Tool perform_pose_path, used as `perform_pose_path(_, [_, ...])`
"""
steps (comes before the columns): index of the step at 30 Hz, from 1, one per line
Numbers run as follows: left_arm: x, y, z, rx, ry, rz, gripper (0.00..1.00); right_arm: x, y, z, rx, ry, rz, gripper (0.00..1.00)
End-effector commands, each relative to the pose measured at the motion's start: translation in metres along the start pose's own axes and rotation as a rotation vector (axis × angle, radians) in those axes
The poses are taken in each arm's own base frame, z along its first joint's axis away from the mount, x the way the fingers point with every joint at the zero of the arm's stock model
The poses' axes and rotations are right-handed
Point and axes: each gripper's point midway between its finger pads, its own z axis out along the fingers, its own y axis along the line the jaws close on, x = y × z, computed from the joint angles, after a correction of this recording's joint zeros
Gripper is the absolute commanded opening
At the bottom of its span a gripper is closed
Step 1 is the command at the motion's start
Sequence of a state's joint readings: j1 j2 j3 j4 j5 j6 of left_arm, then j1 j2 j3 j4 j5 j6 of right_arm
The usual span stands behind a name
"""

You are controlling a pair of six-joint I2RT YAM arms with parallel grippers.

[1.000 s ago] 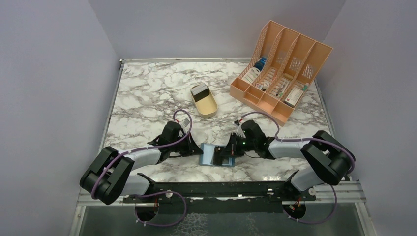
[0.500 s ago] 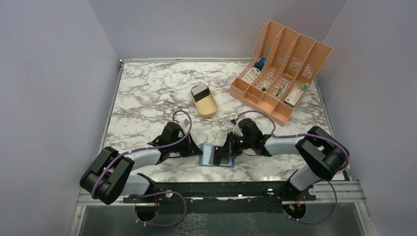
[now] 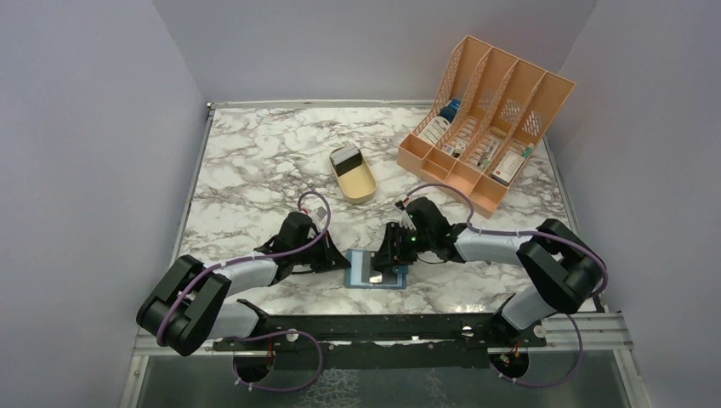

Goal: Put the credit cards into the card holder
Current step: Insert the credit card into the card holder.

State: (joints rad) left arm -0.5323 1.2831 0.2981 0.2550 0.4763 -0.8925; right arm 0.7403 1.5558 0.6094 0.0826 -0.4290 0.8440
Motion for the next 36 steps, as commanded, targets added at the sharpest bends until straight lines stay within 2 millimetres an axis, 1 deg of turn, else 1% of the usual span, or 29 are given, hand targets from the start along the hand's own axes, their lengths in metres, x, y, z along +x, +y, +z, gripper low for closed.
perform_pose_path(1, [-0.002, 0.000, -0.001, 0.000, -0.023, 0.007, 0.00, 0.007, -0.026, -0.010, 0.147, 0.009, -0.005, 0.41])
perform_pose_path(7, [-0.001, 0.002, -0.001, -0.003, -0.024, 0.000, 0.00, 0.007, -0.021, -0.014, 0.134, 0.006, -0.009, 0.42])
perform_pose_path(12, [-0.001, 0.001, -0.001, -0.001, -0.026, -0.001, 0.00, 0.011, -0.015, -0.008, 0.106, 0.023, -0.005, 0.42])
perform_pose_path(23, [-0.002, -0.001, 0.000, 0.003, -0.023, -0.002, 0.00, 0.011, -0.001, 0.008, 0.055, 0.042, -0.012, 0.42])
perform_pose_path(36, [-0.003, -0.002, 0.001, 0.008, -0.018, -0.001, 0.00, 0.011, 0.010, 0.018, -0.006, 0.052, -0.067, 0.41])
